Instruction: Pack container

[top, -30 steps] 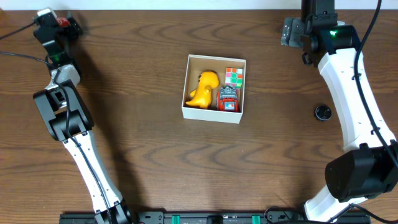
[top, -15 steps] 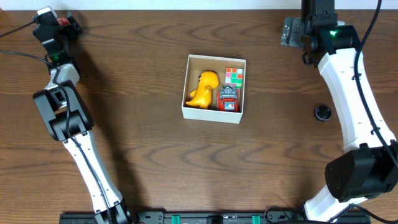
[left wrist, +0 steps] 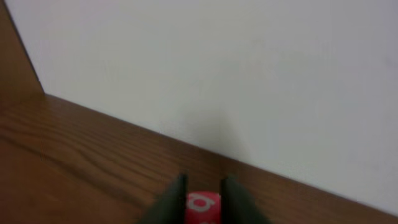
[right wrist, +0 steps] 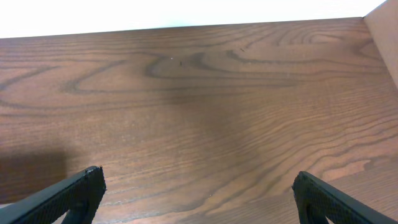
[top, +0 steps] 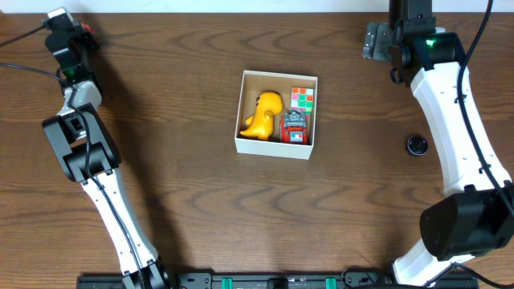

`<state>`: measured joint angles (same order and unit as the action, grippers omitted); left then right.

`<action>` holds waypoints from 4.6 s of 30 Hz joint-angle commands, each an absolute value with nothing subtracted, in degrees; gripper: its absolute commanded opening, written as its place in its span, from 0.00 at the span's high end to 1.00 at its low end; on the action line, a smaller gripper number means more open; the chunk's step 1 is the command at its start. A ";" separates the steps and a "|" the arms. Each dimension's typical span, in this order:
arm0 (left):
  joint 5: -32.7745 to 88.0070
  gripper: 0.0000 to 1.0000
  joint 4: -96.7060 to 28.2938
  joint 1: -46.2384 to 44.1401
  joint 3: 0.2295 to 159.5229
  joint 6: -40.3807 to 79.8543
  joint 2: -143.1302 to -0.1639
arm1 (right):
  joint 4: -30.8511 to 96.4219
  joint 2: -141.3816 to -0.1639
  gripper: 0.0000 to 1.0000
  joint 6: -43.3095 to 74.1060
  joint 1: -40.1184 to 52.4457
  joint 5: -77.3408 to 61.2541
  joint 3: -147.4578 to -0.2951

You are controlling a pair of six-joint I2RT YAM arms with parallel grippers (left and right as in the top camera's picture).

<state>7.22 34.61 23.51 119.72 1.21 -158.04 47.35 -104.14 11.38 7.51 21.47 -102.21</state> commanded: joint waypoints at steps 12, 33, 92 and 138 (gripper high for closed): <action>6.85 0.94 33.39 23.00 119.98 2.59 -158.34 | 47.40 -104.18 0.01 12.19 7.57 22.04 -102.32; 3.16 0.94 7.16 23.11 119.98 4.80 -149.93 | 47.40 -104.18 0.01 12.19 7.57 22.02 -102.32; 16.38 0.31 -9.91 23.00 119.98 4.97 -140.68 | 47.40 -104.18 0.01 12.19 7.57 22.04 -102.32; 8.14 0.17 16.03 23.07 119.96 -4.51 -151.35 | 47.42 -104.18 0.01 12.19 7.55 22.04 -102.32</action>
